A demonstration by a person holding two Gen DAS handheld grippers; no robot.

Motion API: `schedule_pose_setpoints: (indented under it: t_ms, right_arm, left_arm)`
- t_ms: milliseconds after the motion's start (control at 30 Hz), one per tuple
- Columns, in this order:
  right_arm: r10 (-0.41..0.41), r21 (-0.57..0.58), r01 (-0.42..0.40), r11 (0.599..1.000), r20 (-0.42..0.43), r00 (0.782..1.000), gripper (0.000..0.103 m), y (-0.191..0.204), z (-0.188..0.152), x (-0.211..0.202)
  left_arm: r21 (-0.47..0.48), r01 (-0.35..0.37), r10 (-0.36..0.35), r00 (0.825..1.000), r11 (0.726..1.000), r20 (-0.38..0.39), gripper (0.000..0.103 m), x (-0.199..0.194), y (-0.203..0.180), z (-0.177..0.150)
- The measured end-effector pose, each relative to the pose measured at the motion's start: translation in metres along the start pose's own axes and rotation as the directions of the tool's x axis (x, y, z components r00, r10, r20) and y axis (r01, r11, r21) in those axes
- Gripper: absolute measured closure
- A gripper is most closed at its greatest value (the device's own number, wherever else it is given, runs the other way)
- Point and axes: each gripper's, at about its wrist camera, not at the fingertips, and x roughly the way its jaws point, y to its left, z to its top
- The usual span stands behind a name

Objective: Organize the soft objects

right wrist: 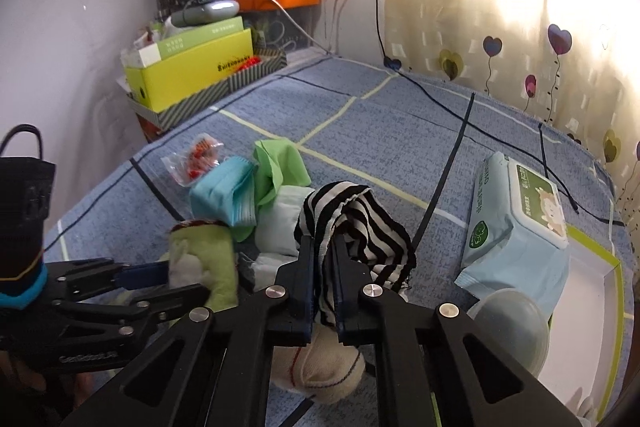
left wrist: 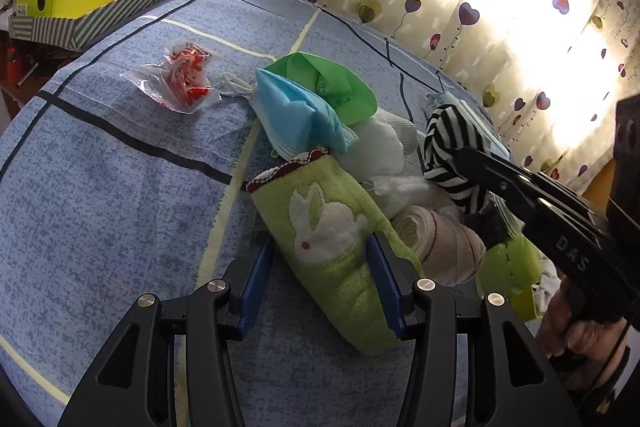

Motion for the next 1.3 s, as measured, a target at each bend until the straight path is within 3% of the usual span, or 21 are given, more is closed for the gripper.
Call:
schedule_pose_setpoints:
  t_ms: [267, 300, 400, 700, 833, 867, 933, 967, 1300]
  right_arm:
    - [0.022, 0.011, -0.022, 1.0, 0.048, 0.999, 0.095, -0.002, -0.006, -0.024]
    - [0.023, 0.013, -0.024, 1.0, 0.054, 0.998, 0.095, -0.002, -0.007, -0.028]
    - [0.028, 0.017, -0.029, 0.999, 0.068, 0.997, 0.095, -0.003, -0.011, -0.035]
    - [0.052, 0.029, -0.056, 0.998, 0.114, 0.992, 0.098, -0.006, -0.02, -0.056]
    - [0.078, 0.005, -0.078, 0.997, 0.078, 0.994, 0.098, -0.001, -0.024, -0.054]
    - [0.08, -0.002, -0.08, 0.997, 0.066, 0.995, 0.095, 0.001, -0.025, -0.051]
    - [0.08, -0.004, -0.08, 0.997, 0.052, 0.995, 0.062, 0.004, -0.025, -0.045]
    - [0.079, -0.002, -0.079, 0.997, 0.05, 0.996, 0.039, 0.004, -0.025, -0.042]
    - [0.023, 0.032, -0.021, 0.999, -0.054, 0.998, 0.04, -0.002, -0.018, 0.003]
  left_arm:
    - [-0.025, 0.035, -0.035, 0.999, 0.999, 0.025, 0.053, 0.001, -0.008, 0.004]
    - [-0.017, 0.038, -0.038, 0.999, 0.999, 0.035, 0.054, 0.0, -0.01, 0.004]
    - [0.001, 0.015, -0.015, 0.999, 1.0, 0.05, 0.073, -0.004, -0.014, 0.002]
    - [0.064, -0.015, 0.008, 0.993, 0.998, 0.118, 0.079, -0.028, -0.027, -0.002]
    - [0.077, -0.023, 0.012, 0.991, 0.997, 0.137, 0.079, -0.036, -0.03, -0.003]
    - [0.079, -0.022, 0.011, 0.991, 0.997, 0.135, 0.079, -0.036, -0.03, -0.003]
    - [0.078, -0.019, 0.009, 0.991, 0.997, 0.131, 0.079, -0.035, -0.029, -0.002]
    - [0.076, -0.019, 0.009, 0.992, 0.997, 0.129, 0.079, -0.034, -0.028, -0.002]
    - [0.061, -0.015, 0.008, 0.994, 0.998, 0.11, 0.078, -0.027, -0.019, -0.001]
